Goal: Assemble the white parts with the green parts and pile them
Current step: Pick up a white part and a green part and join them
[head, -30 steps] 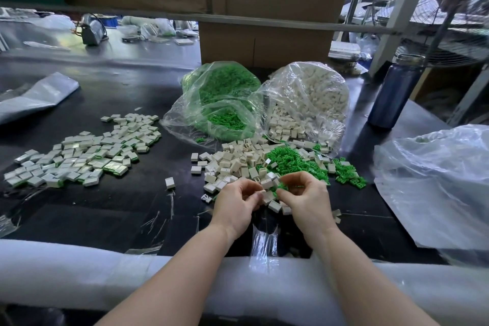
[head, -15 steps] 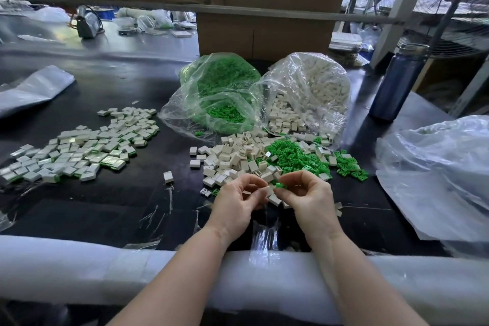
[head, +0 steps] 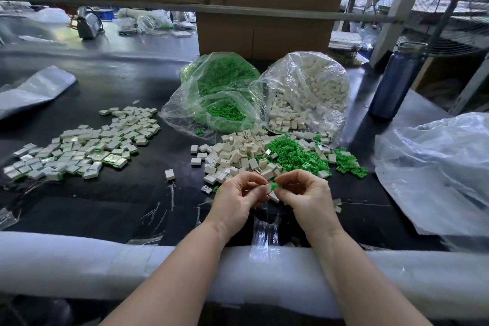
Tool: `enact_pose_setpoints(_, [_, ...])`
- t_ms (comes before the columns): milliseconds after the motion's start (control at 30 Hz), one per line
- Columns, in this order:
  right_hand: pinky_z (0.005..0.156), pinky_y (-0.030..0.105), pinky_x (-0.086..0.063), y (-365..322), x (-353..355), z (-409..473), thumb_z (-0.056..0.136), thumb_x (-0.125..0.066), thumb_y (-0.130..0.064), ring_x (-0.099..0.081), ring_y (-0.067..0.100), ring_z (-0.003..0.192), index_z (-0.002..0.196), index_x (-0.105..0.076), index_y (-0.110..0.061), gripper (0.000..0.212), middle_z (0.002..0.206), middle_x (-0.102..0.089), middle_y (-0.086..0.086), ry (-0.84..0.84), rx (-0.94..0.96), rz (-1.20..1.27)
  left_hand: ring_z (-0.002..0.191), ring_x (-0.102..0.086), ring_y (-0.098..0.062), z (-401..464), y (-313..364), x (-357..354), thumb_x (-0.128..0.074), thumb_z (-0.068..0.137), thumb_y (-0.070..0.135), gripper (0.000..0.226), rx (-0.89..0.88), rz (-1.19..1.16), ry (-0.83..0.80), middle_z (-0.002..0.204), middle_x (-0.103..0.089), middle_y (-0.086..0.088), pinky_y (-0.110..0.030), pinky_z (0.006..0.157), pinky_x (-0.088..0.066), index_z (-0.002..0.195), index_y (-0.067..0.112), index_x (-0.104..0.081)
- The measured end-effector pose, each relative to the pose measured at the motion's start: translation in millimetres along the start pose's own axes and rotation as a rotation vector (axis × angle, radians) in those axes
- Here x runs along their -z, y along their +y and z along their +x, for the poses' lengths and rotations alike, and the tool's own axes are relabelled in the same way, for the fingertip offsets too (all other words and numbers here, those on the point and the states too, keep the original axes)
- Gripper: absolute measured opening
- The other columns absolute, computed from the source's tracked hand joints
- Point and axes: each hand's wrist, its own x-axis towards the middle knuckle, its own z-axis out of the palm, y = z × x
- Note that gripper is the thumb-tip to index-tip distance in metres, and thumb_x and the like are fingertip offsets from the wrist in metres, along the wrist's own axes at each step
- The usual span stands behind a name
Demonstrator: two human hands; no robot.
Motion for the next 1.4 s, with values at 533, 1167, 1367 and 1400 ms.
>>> enact_pose_setpoints(533, [0.055,0.013,-0.048,1.7,-0.5,-0.1,0.072,-0.072,0.008,-0.06,0.001,0.057,0.067,-0.067,-0.016,0.025,0.059,-0.066,-0.008,0.023,0.025,-0.02,0.071,-0.068,-0.009,0.5,-1.9,3.0,-0.061,0.084,0.002,0.01,-0.003,-0.016,0.005,0.077,-0.067,-0.004,-0.017,0.066,-0.053,0.086,0.012,-0.063])
enact_pose_setpoints(1167, [0.061,0.013,-0.05,0.4,-0.7,-0.5,0.07,-0.074,0.008,-0.061,0.001,0.06,0.07,-0.066,-0.015,0.024,0.066,-0.066,-0.004,0.006,0.024,-0.049,0.07,-0.067,-0.007,0.0,-1.9,2.7,-0.061,0.085,0.002,0.012,-0.001,0.02,-0.007,0.075,-0.067,0.0,-0.016,0.065,-0.052,0.085,0.013,-0.063])
enact_pose_setpoints(1367, [0.059,0.014,-0.05,1.1,-1.0,-0.3,0.069,-0.076,0.005,-0.061,0.001,0.059,0.068,-0.065,-0.016,0.024,0.064,-0.066,-0.006,-0.008,0.007,-0.068,0.067,-0.065,-0.007,0.3,-2.8,1.5,-0.062,0.085,0.001,0.014,-0.012,0.082,0.01,0.073,-0.065,0.0,-0.014,0.063,-0.051,0.083,0.015,-0.062])
enact_pose_setpoints(1400, [0.059,0.014,-0.05,0.8,-1.0,-0.4,0.069,-0.076,0.005,-0.061,0.0,0.059,0.068,-0.065,-0.016,0.024,0.063,-0.066,-0.006,-0.007,0.005,-0.073,0.066,-0.065,-0.006,0.5,-3.0,1.3,-0.062,0.085,0.001,0.014,-0.01,0.085,0.009,0.072,-0.065,0.0,-0.014,0.063,-0.051,0.083,0.015,-0.062])
